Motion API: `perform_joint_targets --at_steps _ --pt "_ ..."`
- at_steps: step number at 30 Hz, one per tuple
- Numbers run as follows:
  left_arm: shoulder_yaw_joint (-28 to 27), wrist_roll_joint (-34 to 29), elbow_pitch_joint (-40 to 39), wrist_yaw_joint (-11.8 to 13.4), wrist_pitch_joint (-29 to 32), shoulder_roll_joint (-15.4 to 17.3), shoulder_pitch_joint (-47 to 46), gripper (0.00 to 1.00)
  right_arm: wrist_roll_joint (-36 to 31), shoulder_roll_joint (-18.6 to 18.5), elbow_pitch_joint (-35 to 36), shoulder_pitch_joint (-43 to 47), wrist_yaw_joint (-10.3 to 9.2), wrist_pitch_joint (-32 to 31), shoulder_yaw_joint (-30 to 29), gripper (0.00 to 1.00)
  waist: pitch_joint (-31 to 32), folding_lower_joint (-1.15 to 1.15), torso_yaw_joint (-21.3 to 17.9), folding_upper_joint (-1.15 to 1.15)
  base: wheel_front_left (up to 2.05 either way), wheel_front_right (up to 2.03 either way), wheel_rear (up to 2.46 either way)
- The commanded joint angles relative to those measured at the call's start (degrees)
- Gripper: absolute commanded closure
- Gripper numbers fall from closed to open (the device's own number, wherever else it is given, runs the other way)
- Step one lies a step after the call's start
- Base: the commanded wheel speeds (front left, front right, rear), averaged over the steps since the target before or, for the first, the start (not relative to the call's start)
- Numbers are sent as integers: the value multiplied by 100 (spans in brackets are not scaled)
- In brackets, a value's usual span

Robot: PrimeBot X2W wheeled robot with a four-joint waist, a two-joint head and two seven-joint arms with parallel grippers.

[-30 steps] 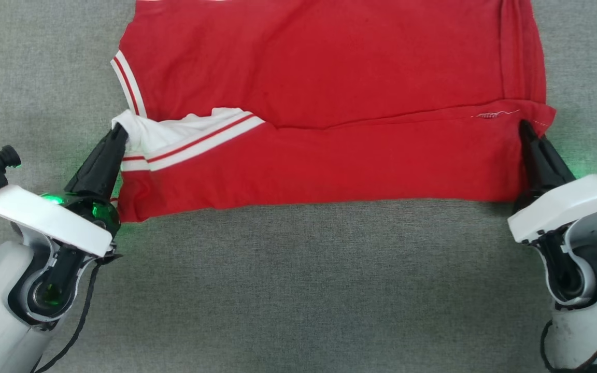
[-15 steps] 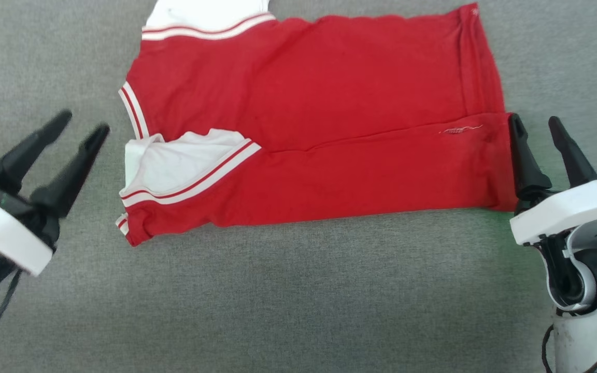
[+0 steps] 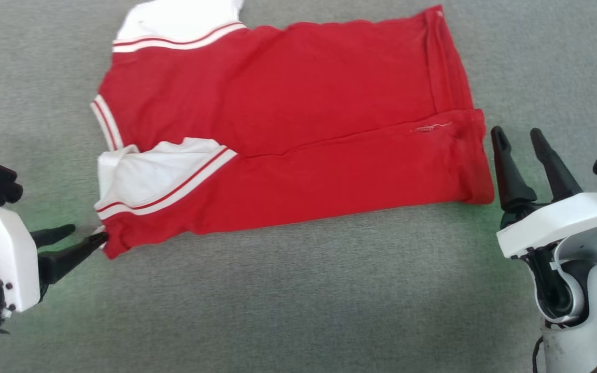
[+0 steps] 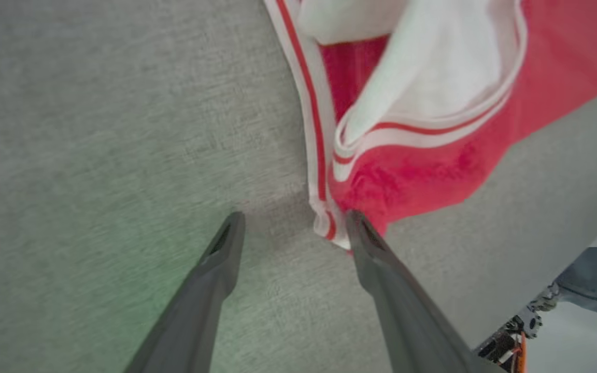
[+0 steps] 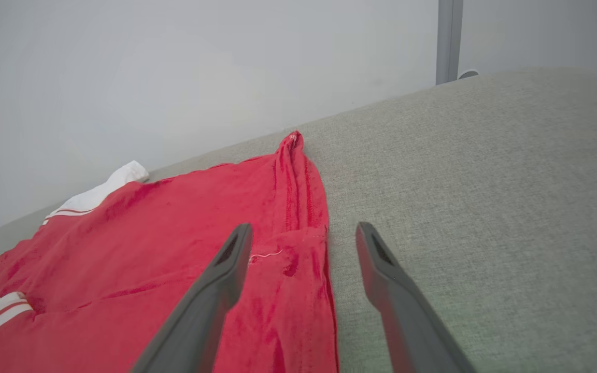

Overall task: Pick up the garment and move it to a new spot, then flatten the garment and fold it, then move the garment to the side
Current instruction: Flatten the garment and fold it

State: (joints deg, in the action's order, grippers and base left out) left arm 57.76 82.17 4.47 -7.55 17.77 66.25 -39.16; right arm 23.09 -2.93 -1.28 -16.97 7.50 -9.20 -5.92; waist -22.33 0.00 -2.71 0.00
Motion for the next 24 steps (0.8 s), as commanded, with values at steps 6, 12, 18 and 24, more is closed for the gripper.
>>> perform_joint_targets --at_steps 6,12,18,24 --pt "107 457 641 15 513 -360 -195 0 112 3 -87 79 -3 108 111 0 -204 0 -269 0 0 0 0" --pt "205 832 307 8 983 -410 -116 76 31 4 -81 69 -3 -20 196 0 -297 0 -339 0 0 0 0" --pt "112 712 224 9 796 -369 -171 100 -424 -164 -12 -134 -4 -943 555 0 -341 0 -315 0 0 0 0" --pt "138 542 119 14 694 -358 -244 100 -688 -511 126 -393 -4 -2635 753 0 -397 0 -205 0 0 0 0"
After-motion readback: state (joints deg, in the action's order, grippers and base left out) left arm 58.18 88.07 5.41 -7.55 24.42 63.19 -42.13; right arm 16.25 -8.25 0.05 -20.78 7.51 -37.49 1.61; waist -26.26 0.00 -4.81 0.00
